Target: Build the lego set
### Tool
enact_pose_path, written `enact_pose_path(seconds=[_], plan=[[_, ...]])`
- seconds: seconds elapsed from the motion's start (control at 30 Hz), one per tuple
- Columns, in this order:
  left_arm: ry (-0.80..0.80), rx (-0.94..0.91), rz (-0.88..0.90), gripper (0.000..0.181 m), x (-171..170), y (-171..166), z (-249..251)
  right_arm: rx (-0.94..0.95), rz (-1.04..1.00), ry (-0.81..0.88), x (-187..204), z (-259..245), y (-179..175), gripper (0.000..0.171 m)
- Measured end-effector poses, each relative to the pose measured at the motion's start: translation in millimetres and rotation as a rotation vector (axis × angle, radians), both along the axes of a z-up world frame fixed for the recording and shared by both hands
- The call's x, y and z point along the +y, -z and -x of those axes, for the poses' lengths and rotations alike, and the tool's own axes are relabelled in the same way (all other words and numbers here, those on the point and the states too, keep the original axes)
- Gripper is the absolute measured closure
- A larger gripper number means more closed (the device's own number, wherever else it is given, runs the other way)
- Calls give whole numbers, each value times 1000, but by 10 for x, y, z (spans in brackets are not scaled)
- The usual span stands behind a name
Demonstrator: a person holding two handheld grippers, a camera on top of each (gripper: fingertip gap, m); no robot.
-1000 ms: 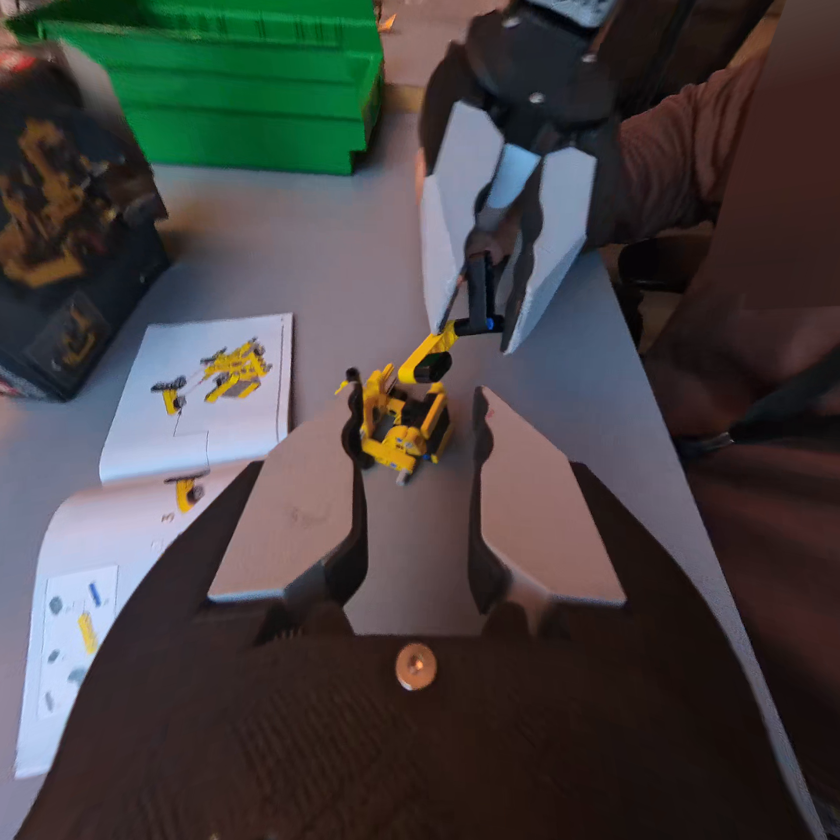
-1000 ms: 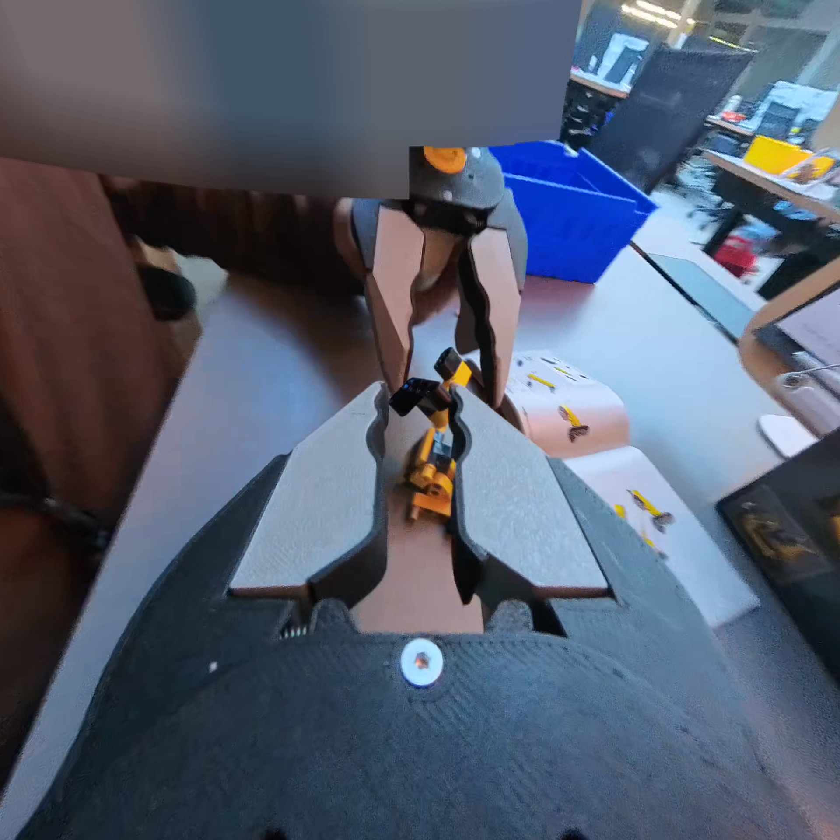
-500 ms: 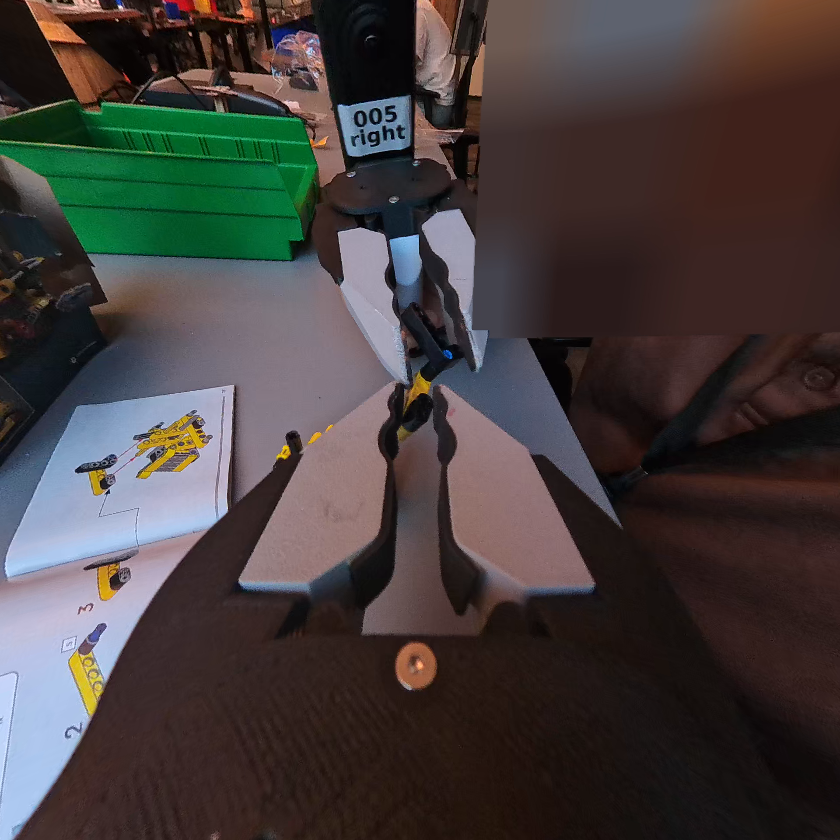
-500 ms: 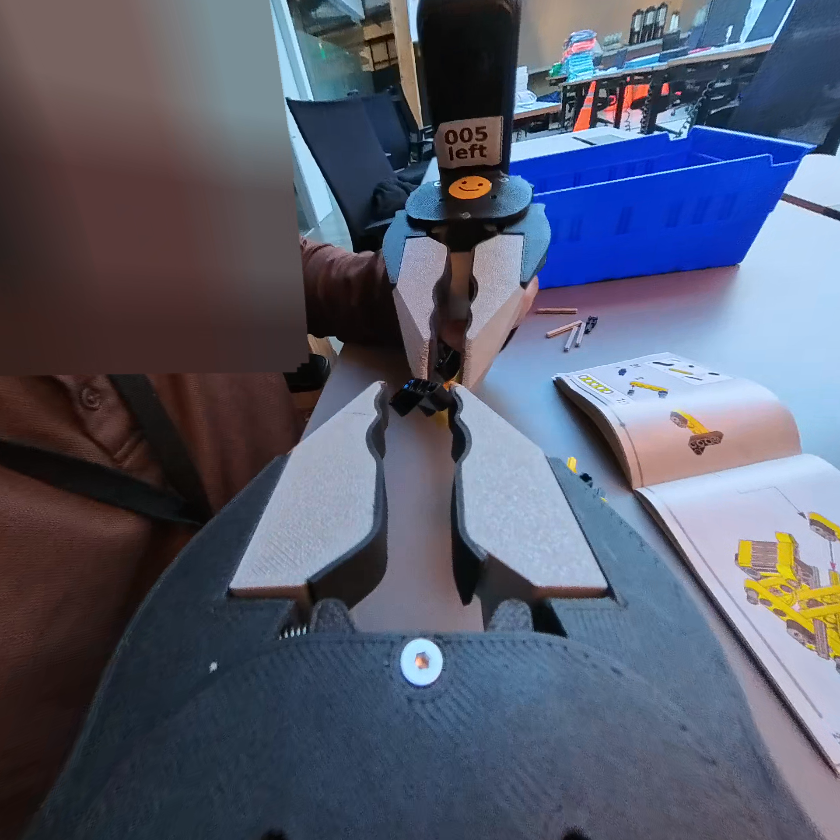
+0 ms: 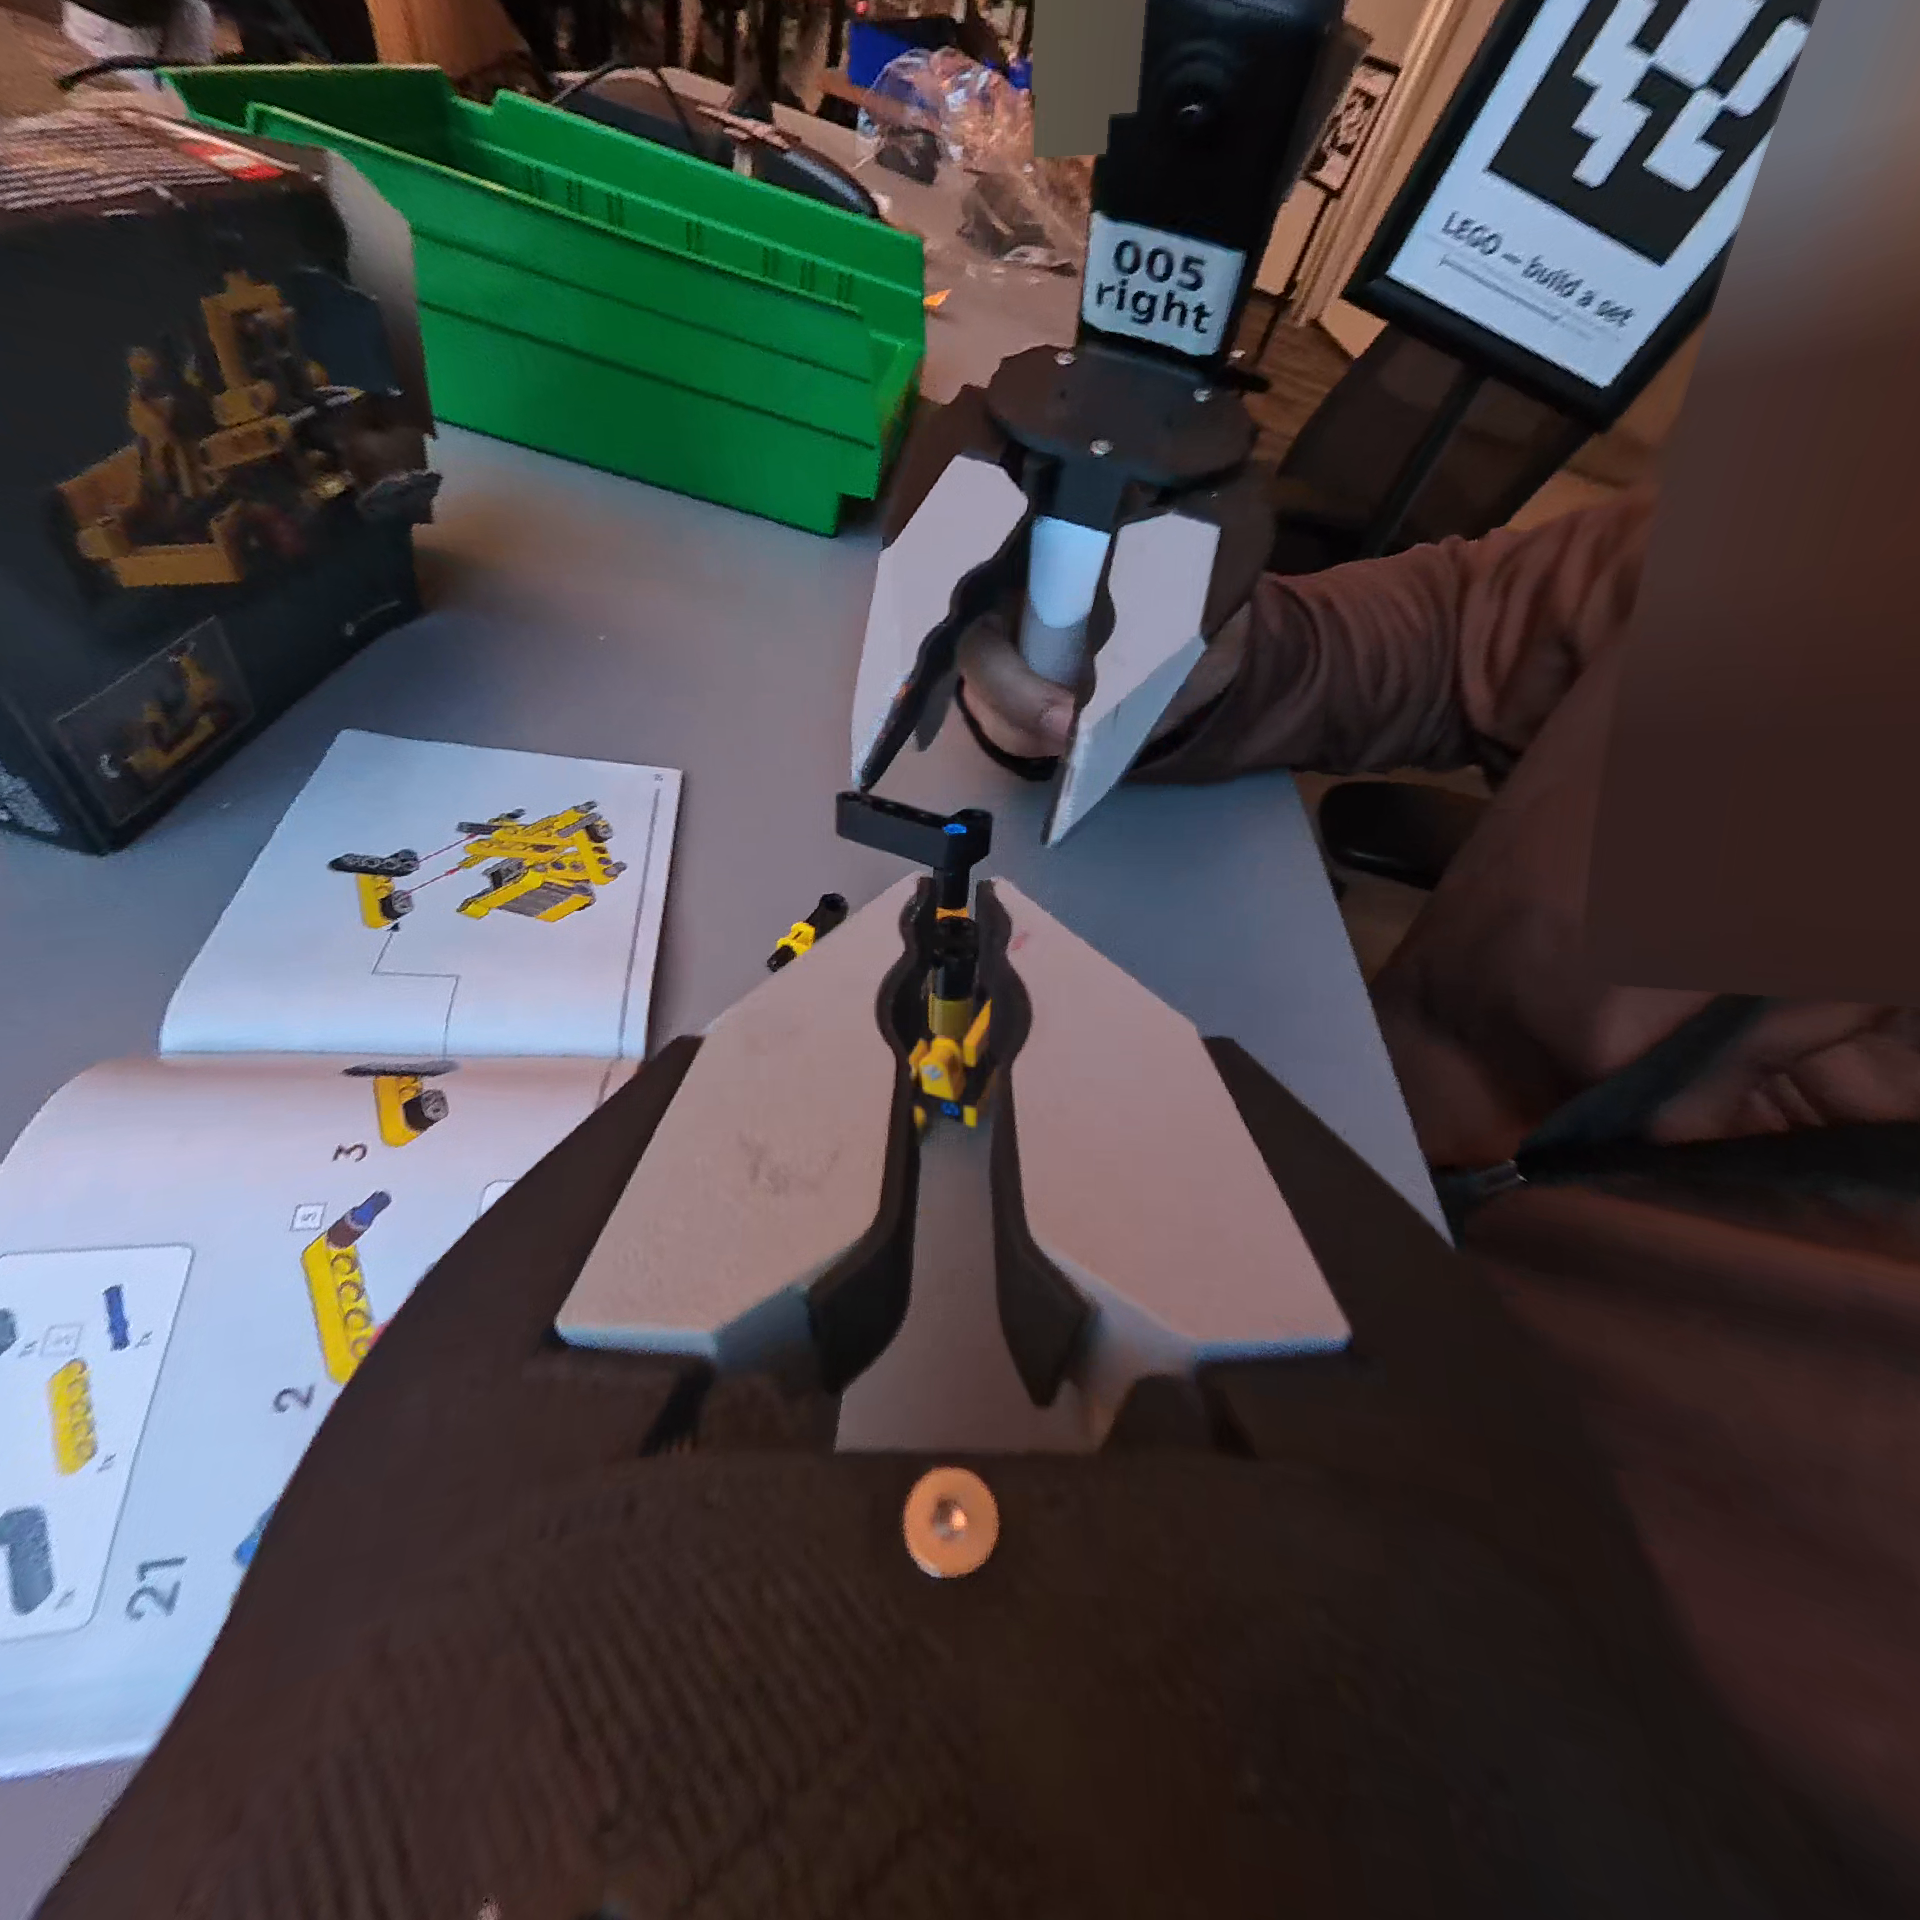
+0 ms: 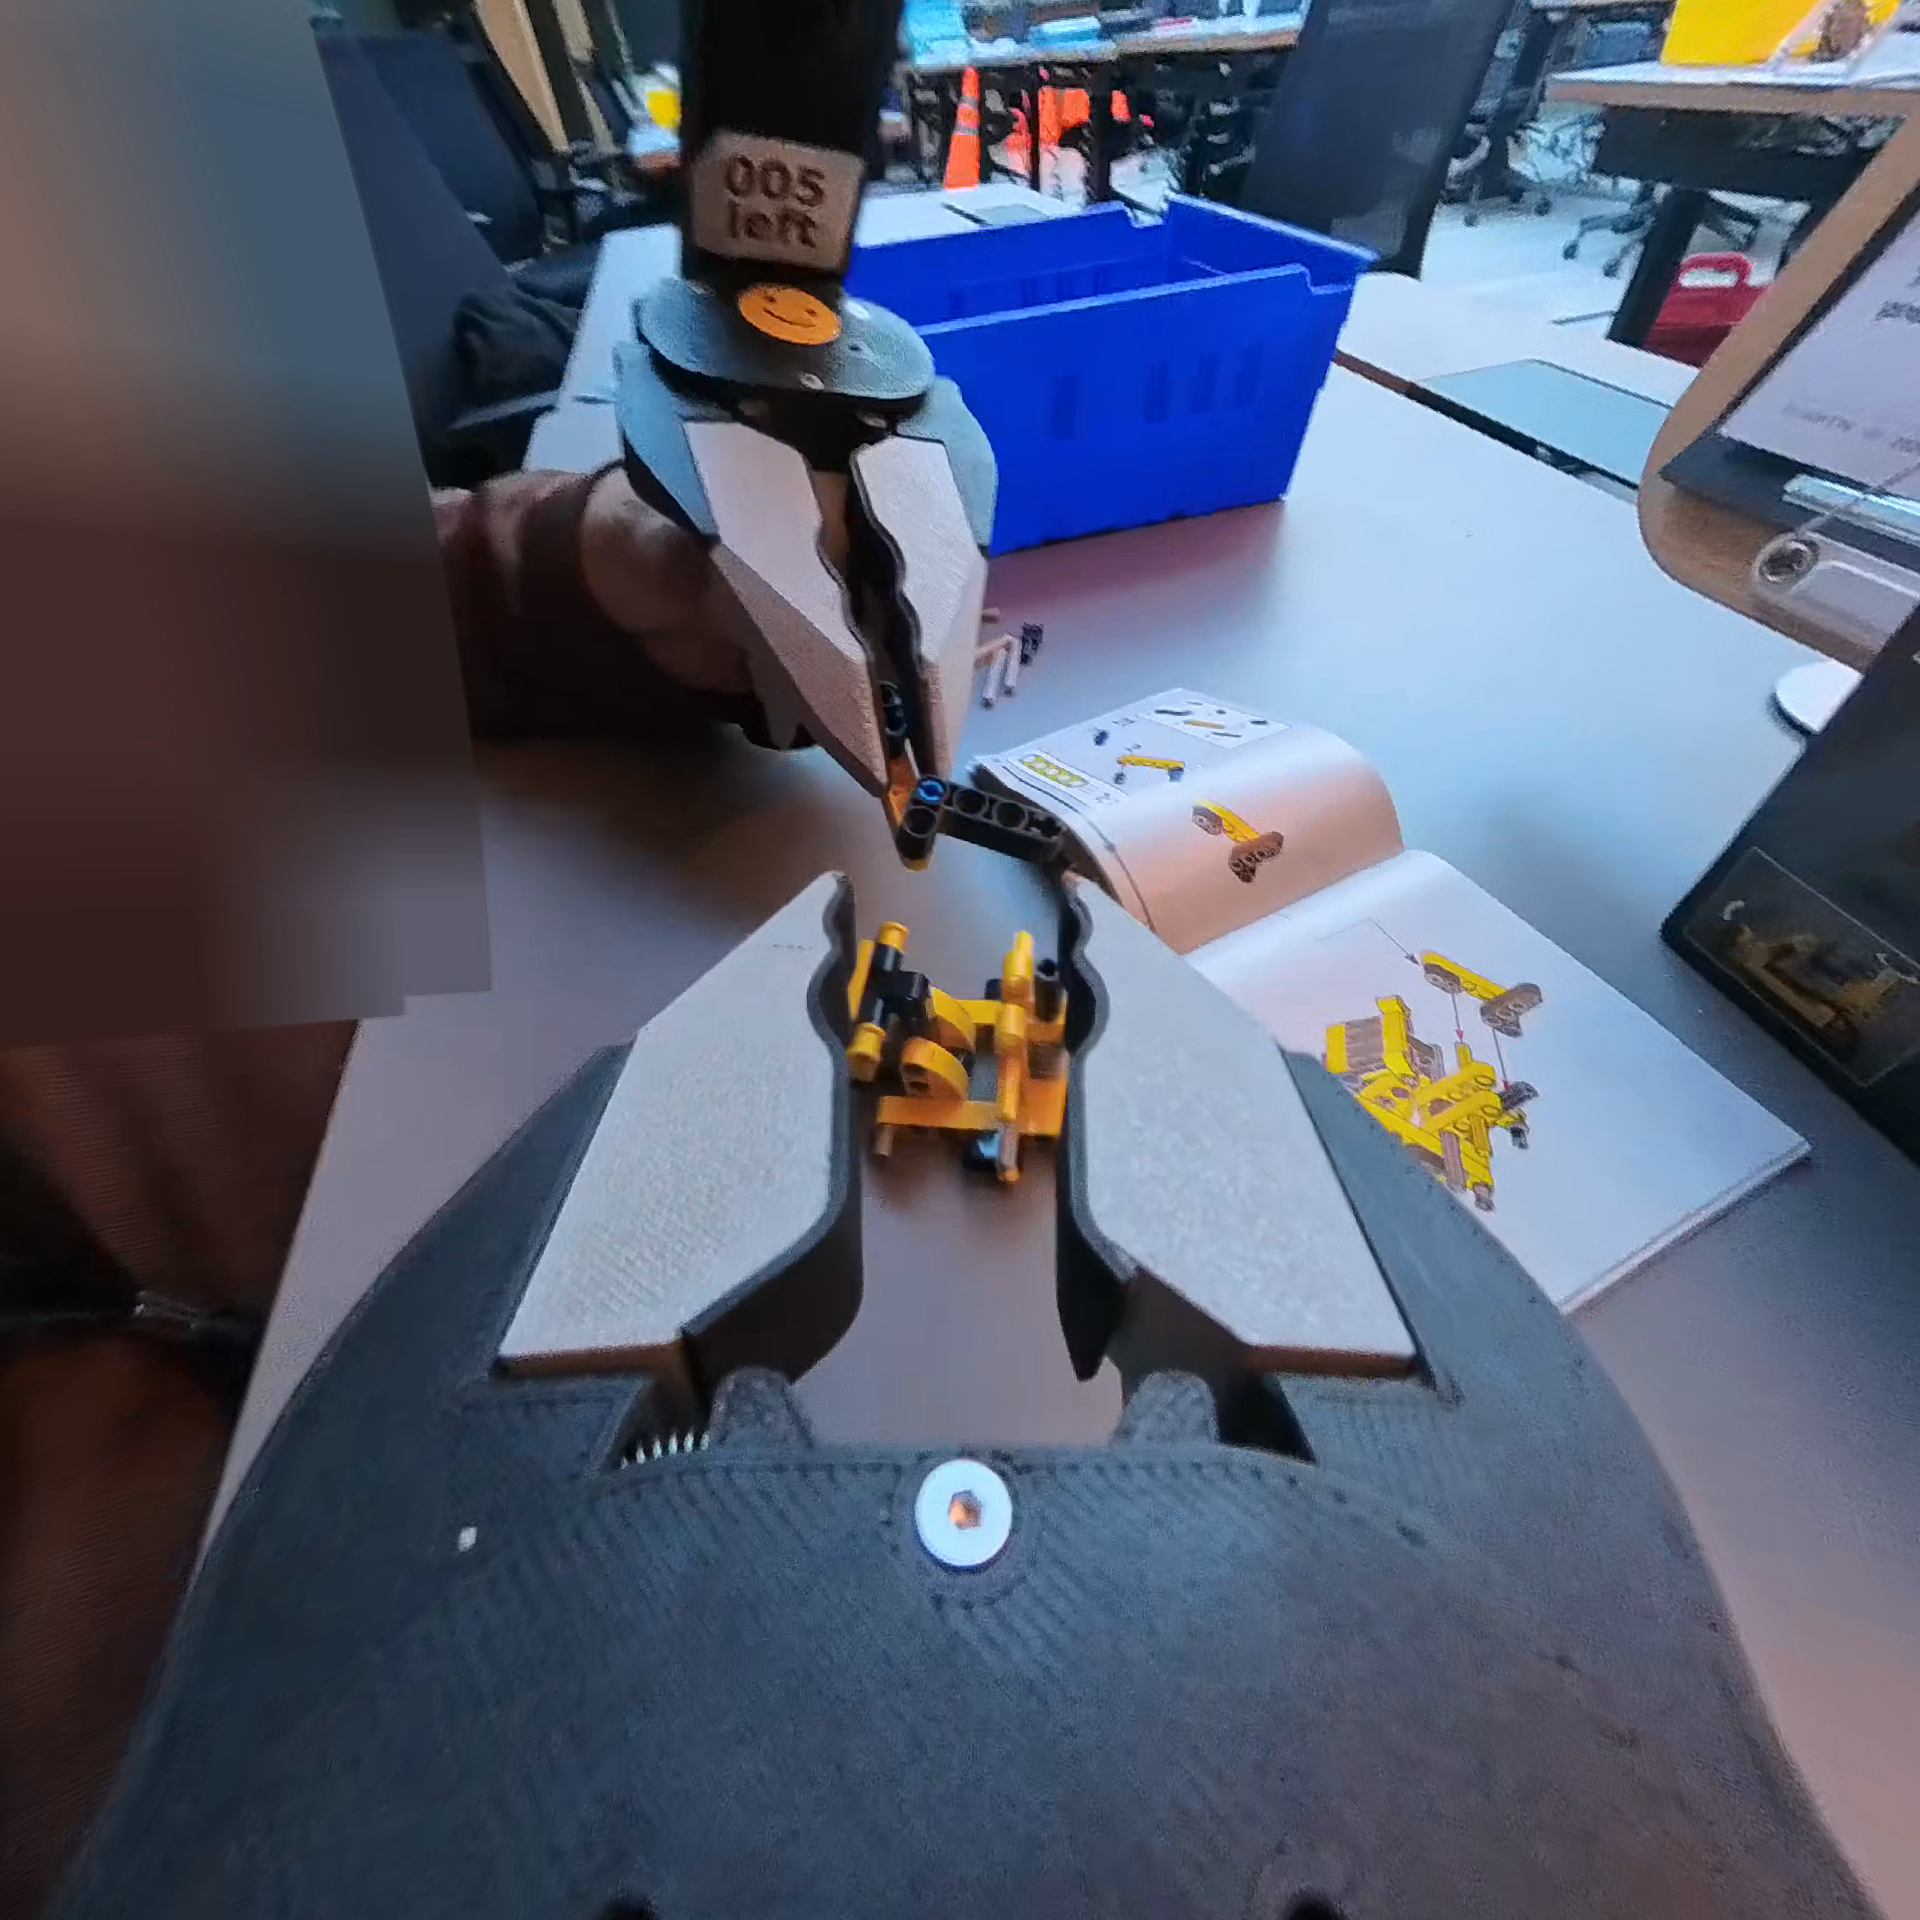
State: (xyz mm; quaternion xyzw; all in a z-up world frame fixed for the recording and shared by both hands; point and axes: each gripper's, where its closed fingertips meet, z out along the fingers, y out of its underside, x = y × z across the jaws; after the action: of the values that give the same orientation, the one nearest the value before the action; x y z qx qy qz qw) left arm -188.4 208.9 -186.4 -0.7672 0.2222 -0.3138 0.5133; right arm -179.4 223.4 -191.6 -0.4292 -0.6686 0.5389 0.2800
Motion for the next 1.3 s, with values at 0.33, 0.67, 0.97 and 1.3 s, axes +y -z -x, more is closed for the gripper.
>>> enact_pose_path(seconds=[0.33, 0.67, 0.97, 1.3], plan=[[-163, 300, -91, 176, 140, 133, 94, -77, -37, 111, 111, 128, 138, 143], [-221, 843, -317, 177, 154, 191, 8, -158, 166, 89, 72, 196, 109, 153], [-271, 881, -433, 173, 134, 6, -38, -145, 269, 37, 38, 169, 14, 161], [-236, 775, -353, 147, 113, 66, 69, -155, 381, -13, 56, 120, -29, 162]])
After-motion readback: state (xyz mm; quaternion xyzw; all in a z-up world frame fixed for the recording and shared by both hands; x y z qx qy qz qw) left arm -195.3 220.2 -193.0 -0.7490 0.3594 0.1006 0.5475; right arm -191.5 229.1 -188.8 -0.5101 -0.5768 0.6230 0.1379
